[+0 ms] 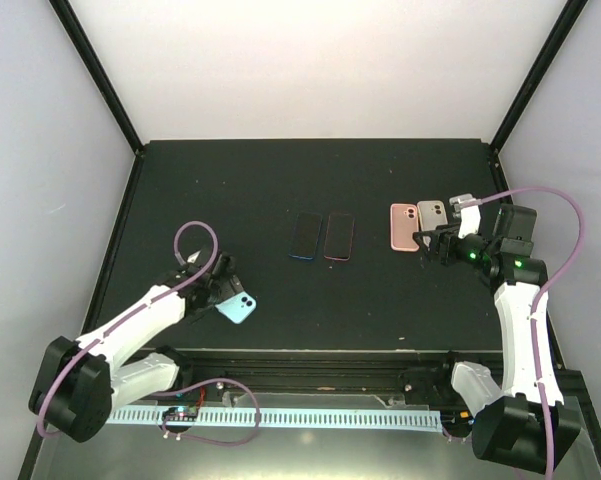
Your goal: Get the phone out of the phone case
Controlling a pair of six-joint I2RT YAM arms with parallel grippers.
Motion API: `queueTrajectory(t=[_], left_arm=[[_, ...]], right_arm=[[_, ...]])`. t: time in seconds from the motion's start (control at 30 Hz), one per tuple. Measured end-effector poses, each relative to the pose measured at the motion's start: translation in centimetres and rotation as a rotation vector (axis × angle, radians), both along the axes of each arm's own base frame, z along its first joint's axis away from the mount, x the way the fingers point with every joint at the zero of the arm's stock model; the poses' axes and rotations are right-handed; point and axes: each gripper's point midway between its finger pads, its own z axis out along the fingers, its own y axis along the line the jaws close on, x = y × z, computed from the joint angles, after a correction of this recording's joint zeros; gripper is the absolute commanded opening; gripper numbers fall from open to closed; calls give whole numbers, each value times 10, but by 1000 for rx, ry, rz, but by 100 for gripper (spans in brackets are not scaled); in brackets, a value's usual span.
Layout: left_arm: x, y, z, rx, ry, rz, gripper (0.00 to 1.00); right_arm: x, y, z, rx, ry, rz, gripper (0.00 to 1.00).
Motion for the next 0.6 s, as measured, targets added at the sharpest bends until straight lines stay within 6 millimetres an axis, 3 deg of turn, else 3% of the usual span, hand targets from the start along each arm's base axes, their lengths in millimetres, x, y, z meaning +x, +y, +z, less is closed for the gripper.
queueTrajectory(t=[0.3, 0.6], left_arm=[[-4, -2, -8, -70, 85, 28, 99], [2, -7, -2, -139, 100, 104, 99]], right_arm=[[-2, 6, 3, 31, -4, 32, 76], [-3, 6, -1, 30, 12, 34, 76]])
